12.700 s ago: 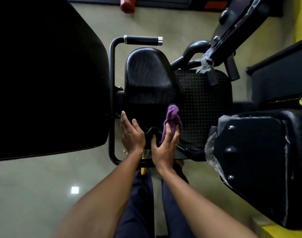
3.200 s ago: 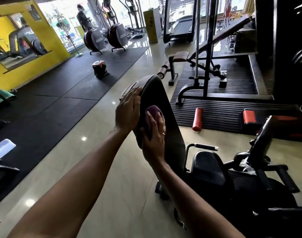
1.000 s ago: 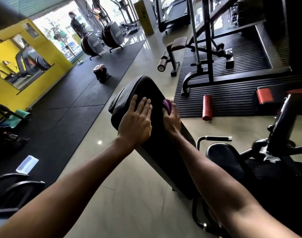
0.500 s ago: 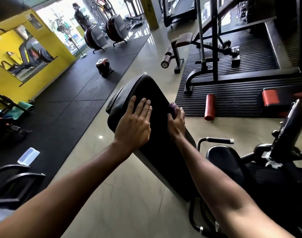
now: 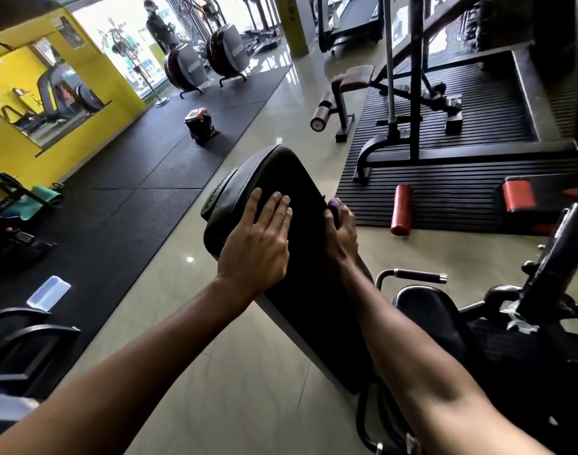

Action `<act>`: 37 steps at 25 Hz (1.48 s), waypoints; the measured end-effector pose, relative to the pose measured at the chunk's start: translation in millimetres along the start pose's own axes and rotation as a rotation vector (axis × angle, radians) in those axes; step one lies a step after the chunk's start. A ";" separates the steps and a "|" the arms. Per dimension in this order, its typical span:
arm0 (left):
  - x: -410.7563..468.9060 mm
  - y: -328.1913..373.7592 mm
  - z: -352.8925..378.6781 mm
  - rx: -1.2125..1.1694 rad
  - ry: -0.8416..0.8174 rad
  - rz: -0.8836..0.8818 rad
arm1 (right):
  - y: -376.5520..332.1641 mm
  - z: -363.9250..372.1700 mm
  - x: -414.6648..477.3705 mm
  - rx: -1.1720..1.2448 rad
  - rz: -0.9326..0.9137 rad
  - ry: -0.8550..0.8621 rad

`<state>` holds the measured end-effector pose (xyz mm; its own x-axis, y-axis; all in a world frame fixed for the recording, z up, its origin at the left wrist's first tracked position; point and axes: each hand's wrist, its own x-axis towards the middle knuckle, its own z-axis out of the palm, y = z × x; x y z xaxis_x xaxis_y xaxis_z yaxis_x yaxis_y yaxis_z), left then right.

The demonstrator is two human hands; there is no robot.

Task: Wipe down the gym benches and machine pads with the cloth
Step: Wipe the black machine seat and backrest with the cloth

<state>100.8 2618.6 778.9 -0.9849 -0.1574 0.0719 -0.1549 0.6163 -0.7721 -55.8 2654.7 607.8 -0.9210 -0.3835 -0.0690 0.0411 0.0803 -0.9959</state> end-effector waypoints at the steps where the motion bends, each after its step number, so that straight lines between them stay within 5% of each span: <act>1: -0.4 0.3 -0.1 0.003 -0.002 -0.003 | -15.1 0.0 8.7 -0.007 -0.062 -0.025; 4: 0.1 0.0 0.1 0.002 0.010 -0.002 | -38.1 -3.3 30.4 -0.047 -0.174 -0.116; 9: 0.0 -0.8 -0.1 -0.005 0.020 0.002 | 17.7 -25.2 60.4 -0.144 0.136 -0.266; 13: 1.3 0.6 -0.5 -0.004 0.008 -0.011 | 21.0 -18.5 58.2 -0.125 0.196 -0.227; 19: 0.0 1.1 -0.2 0.009 0.021 -0.014 | 41.6 0.7 -35.1 0.175 -0.167 -0.091; 25: -0.2 0.2 -3.3 0.003 0.030 -0.011 | 53.8 -3.9 -23.6 0.121 0.217 -0.009; 29: -0.6 0.6 -3.0 0.019 0.037 -0.011 | 4.2 8.8 -53.4 0.142 -0.049 -0.007; 33: -3.3 0.4 -3.2 0.019 0.040 0.003 | 36.5 19.6 -127.1 0.108 -0.268 0.061; 37: -4.6 -1.6 -7.6 0.019 0.029 0.025 | 63.6 11.5 -106.9 0.078 -0.016 0.114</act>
<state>104.9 2624.2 784.5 -0.9903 -0.1196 0.0704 -0.1289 0.6046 -0.7860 49.7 2690.2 551.1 -0.9596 -0.2769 -0.0500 0.0515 0.0017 -0.9987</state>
